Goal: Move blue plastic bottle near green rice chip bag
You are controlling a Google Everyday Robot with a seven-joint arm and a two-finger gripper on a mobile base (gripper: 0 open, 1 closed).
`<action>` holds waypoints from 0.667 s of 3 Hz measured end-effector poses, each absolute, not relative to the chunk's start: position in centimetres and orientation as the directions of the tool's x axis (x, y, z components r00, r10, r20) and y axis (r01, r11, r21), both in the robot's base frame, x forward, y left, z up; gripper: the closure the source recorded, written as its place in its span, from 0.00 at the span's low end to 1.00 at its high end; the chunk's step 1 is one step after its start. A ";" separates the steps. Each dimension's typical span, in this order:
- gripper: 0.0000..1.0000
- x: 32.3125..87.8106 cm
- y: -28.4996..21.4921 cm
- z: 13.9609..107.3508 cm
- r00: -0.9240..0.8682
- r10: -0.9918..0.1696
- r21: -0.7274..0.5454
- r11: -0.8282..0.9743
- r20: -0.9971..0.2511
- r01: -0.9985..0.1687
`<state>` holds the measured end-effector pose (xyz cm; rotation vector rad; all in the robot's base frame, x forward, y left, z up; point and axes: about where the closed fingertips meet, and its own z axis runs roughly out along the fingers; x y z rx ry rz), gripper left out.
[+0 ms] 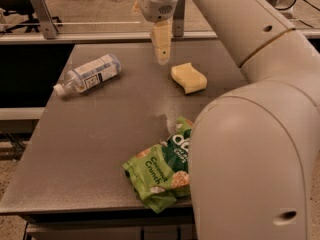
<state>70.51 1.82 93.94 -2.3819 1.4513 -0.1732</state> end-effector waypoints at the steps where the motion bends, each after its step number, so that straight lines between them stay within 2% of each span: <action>1: 0.00 68.8 7.7 93.2 0.643 -0.754 -0.363 -0.566 -0.133 -0.740; 2: 0.00 66.8 12.8 92.4 0.752 -0.651 -0.370 -0.676 -0.108 -0.638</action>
Offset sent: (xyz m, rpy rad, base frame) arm -0.0746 0.1618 -0.0402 -0.0470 0.0095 0.5525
